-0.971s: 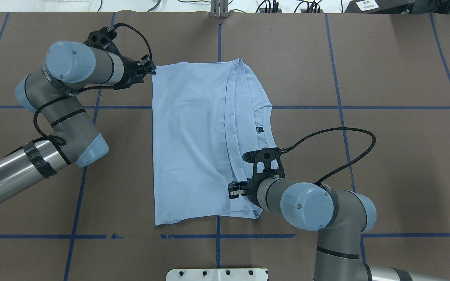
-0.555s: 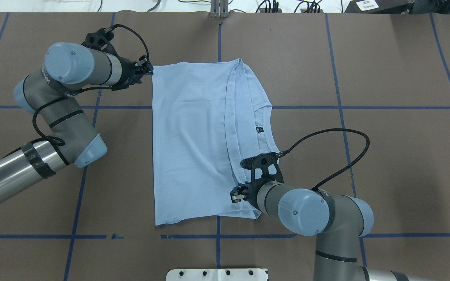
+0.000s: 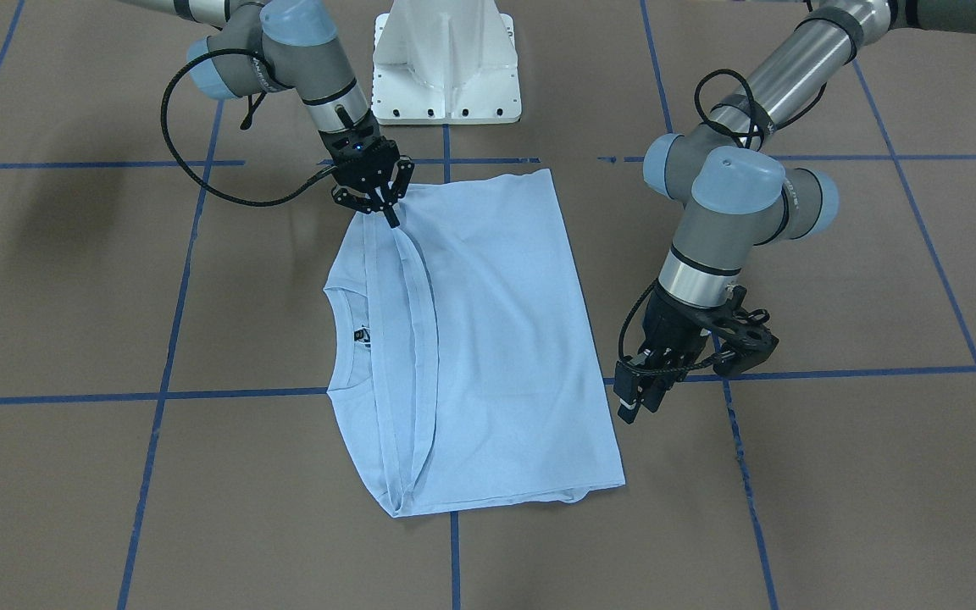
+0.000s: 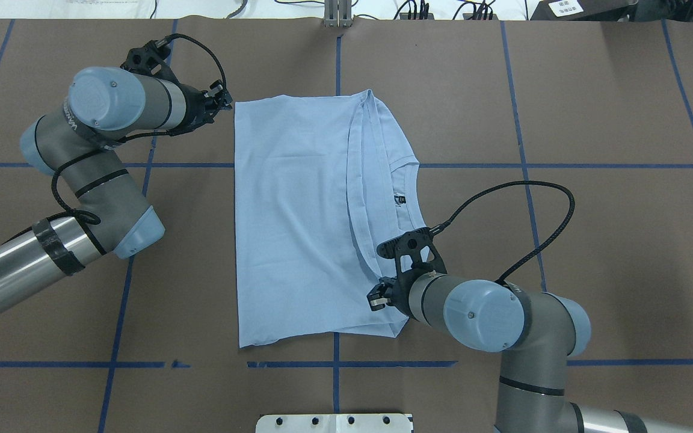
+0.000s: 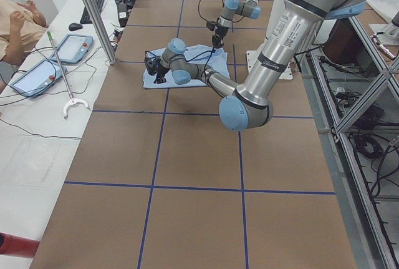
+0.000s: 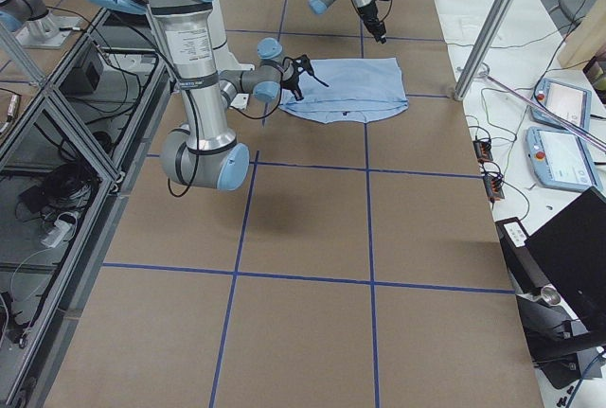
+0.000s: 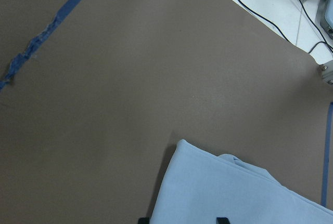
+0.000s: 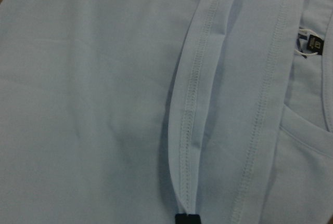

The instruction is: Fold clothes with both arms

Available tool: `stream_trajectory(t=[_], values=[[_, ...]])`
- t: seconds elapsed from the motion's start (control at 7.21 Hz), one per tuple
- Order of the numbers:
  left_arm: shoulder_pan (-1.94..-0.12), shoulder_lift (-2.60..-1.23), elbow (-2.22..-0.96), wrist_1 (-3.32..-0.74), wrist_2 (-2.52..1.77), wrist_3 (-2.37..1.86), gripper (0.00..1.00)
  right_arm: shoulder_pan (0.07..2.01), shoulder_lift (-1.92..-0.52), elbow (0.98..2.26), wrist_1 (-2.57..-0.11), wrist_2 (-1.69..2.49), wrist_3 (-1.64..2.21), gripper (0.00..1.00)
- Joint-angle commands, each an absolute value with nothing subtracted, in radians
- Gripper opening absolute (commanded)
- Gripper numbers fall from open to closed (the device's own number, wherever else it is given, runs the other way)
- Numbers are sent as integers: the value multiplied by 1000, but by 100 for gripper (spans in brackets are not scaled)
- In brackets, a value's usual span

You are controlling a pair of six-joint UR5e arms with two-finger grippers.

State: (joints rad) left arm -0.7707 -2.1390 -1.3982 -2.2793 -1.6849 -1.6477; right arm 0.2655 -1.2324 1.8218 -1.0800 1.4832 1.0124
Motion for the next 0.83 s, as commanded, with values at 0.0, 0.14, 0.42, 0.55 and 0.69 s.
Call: stream_trajectory(t=[0.0,0.14,0.42,0.55,0.69], values=[[-769,-2148,-1413,-2279,-1689,-1652,52,268,-1339,1870,-1072,1474,1028,0],[-769,-2148,-1413,-2281,-1687,-1652,52,267,-1341,1870,-1072,1450,1028,0],[-769,-2148,-1414,-2281,-1687,-1652,52,258,-1328,1870,-1074,1450,1072,25],[-769,-2148,-1416,-2281,-1687,-1652,52,259,-1328,1887,-1074,1454,1072,66],[-769,-2145,-1428,-2281,-1689,-1652,52,261,-1328,1922,-1077,1456,1075,73]])
